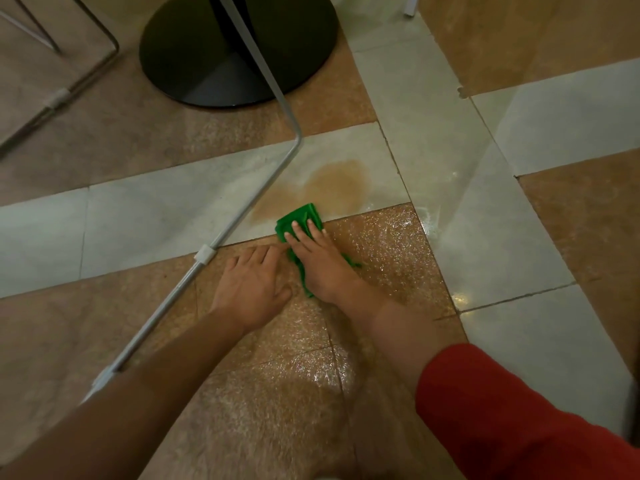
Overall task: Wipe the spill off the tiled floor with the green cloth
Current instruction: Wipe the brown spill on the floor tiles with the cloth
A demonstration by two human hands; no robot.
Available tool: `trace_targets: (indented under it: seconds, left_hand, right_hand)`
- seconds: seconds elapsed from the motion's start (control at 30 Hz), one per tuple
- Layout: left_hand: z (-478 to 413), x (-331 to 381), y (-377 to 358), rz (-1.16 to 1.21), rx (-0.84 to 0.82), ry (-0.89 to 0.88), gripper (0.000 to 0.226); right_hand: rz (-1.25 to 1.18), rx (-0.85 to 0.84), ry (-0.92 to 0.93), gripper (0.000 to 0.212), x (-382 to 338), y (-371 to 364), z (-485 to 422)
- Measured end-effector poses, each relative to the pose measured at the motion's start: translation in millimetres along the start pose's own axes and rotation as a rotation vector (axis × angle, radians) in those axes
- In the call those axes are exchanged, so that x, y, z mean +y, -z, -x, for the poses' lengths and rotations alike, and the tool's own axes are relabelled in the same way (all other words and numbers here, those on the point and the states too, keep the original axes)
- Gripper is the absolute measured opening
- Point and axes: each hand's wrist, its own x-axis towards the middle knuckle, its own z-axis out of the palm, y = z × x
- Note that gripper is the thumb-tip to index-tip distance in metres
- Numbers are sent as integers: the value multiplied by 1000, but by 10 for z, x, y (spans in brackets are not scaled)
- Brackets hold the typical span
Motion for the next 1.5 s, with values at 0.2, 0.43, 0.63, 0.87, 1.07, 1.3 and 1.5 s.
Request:
trace_targets:
  seconds: [0.2,0.43,0.63,0.87,1.07,1.3,1.5]
  left_hand:
    - [21,-17,-33,9,-15,64,66]
    - [-180,242,-40,21,-10,89,65]
    - [-231,322,-88,-21,-70,111,65]
    - [-217,278,-36,148,-68,226,63]
    - [-371,485,-266,226,-87,319,78]
    - [-478,419,-484,236,-62,398,85]
    - [-414,359,-642,352,224,413,59]
  right_hand:
    - [-82,-106,167,58,152,83,89]
    - [5,-51,80,59,466,384,401]
    - [109,-127,-11,60,705,682,555]
    - [174,-147,-26,61,742,1003,539]
    - [206,-204,-26,63,778,1271,309]
    - [62,-201,-92,63,725,1151,150]
    - [-85,-147,-77,62,691,790,267]
